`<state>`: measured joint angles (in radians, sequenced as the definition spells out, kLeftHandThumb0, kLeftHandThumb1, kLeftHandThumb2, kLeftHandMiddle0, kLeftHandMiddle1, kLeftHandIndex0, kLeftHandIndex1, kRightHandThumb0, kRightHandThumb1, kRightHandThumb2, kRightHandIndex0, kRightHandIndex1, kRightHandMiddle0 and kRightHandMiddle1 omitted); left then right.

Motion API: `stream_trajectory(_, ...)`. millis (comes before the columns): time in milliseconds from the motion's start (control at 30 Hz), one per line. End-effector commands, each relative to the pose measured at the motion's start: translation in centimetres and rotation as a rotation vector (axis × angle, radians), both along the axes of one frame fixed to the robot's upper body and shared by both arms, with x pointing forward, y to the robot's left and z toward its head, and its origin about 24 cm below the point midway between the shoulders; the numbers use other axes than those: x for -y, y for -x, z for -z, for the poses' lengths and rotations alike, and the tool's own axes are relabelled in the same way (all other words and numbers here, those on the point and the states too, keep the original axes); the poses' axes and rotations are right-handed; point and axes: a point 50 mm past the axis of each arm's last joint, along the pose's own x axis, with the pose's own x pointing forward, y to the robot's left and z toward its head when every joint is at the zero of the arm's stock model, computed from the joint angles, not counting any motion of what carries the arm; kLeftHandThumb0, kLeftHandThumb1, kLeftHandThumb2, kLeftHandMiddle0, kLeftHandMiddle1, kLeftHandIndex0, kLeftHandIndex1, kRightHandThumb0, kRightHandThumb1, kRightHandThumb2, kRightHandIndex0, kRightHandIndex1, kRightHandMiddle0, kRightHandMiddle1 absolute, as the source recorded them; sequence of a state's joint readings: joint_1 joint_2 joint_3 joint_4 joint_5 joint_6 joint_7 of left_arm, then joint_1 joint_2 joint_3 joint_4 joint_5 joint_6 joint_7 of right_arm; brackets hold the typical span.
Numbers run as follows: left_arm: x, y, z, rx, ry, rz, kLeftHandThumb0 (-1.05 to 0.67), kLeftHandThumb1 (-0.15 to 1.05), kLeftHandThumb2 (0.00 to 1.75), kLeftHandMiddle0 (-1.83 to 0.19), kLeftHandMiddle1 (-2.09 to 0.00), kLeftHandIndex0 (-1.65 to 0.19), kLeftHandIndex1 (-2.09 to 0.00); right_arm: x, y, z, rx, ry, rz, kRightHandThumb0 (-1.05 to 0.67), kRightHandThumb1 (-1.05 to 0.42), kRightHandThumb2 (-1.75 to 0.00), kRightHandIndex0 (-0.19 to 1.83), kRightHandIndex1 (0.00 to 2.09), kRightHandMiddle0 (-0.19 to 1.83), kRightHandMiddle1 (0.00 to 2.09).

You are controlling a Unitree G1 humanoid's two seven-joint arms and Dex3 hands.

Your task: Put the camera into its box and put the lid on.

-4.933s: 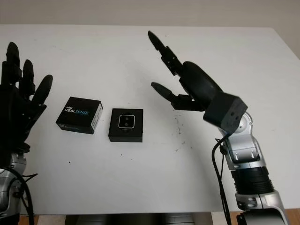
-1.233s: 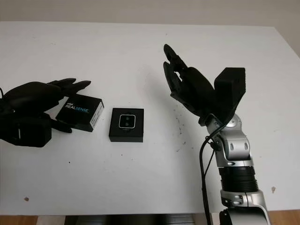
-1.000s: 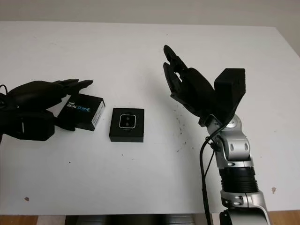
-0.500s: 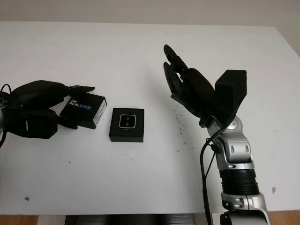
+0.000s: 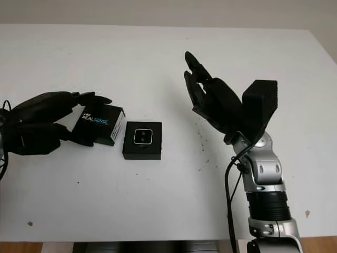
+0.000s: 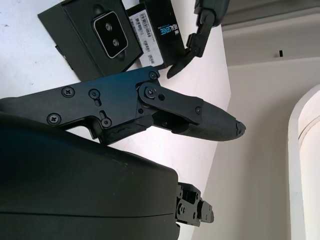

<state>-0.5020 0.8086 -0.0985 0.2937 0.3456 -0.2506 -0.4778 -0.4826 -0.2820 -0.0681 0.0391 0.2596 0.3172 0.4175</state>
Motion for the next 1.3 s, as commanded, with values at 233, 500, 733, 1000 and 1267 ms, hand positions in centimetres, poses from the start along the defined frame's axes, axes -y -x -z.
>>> stream_trajectory(233, 0.3, 0.5, -0.1, -0.048, 0.082, 0.007, -0.44, 0.93, 0.06, -0.14, -0.97, -0.13, -0.79, -0.8, 0.4, 1.0, -0.031, -0.092, 0.016, -0.68, -1.05, -0.66, -0.16, 0.06, -0.16, 0.05)
stream_trajectory(500, 0.5, 0.6, -0.6, -0.069, 0.112, 0.007, -0.46, 0.94, 0.06, -0.14, -0.98, -0.11, -0.76, -1.4, 0.8, 2.2, -0.067, -0.102, 0.005, -0.71, -1.05, -0.66, -0.17, 0.05, -0.17, 0.05)
stream_trajectory(733, 0.5, 1.0, -1.3, -0.079, 0.155, -0.038, -0.48, 1.02, 0.07, -0.18, -0.97, -0.14, -0.74, -1.7, 1.0, 2.6, -0.082, -0.117, 0.011, -0.69, -1.05, -0.66, -0.16, 0.06, -0.16, 0.06)
stream_trajectory(1000, 1.1, 2.0, -3.7, -0.019, 0.200, -0.233, -0.38, 1.05, 0.15, -0.16, -1.22, -0.17, -1.05, -2.1, 1.2, 3.1, -0.070, -0.124, 0.027, -0.69, -1.05, -0.65, -0.15, 0.06, -0.15, 0.06)
stream_trajectory(1267, 2.4, 2.9, -5.4, -0.069, 0.188, -0.296, -0.40, 1.05, 0.18, -0.11, -1.50, -0.08, -1.31, -2.3, 1.3, 3.4, -0.042, -0.133, 0.053, -0.70, -1.05, -0.65, -0.16, 0.05, -0.15, 0.06)
